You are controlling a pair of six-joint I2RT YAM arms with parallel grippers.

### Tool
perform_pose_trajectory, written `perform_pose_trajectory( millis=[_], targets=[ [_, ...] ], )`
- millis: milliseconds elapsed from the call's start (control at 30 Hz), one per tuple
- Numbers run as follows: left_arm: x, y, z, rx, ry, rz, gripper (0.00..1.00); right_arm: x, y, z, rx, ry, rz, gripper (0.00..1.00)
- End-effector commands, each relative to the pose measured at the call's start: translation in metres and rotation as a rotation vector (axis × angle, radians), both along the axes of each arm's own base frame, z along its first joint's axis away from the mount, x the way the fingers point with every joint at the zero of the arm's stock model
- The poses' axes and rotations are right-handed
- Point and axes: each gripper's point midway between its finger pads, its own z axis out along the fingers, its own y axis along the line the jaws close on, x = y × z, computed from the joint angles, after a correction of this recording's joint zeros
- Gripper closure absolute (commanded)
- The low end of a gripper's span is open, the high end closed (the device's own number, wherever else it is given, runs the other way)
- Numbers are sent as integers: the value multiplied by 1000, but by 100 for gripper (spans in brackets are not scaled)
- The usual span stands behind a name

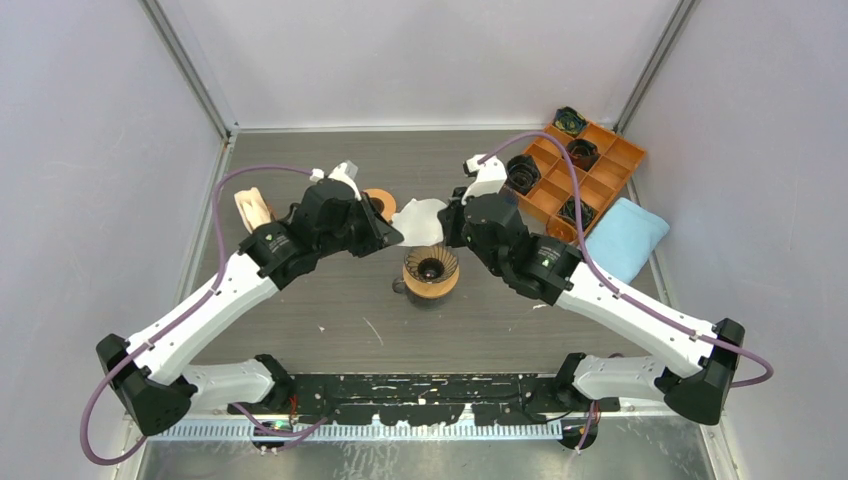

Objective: Place the coffee filter in the dripper

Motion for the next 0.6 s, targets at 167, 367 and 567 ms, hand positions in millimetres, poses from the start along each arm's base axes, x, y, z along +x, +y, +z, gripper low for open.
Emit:
perform_pose_trajectory(
  millis=[167, 367, 567],
  targets=[
    [0, 0, 16, 82, -59, -71, 100, -8, -8, 4, 8, 39, 27, 99],
    [-3, -5, 20, 168, -81, -136, 100, -12, -6, -13, -54, 84, 68, 99],
    [-3, -19, 3, 234, -67, -191, 100, -10, -10, -26, -109, 86, 64, 98]
  ],
)
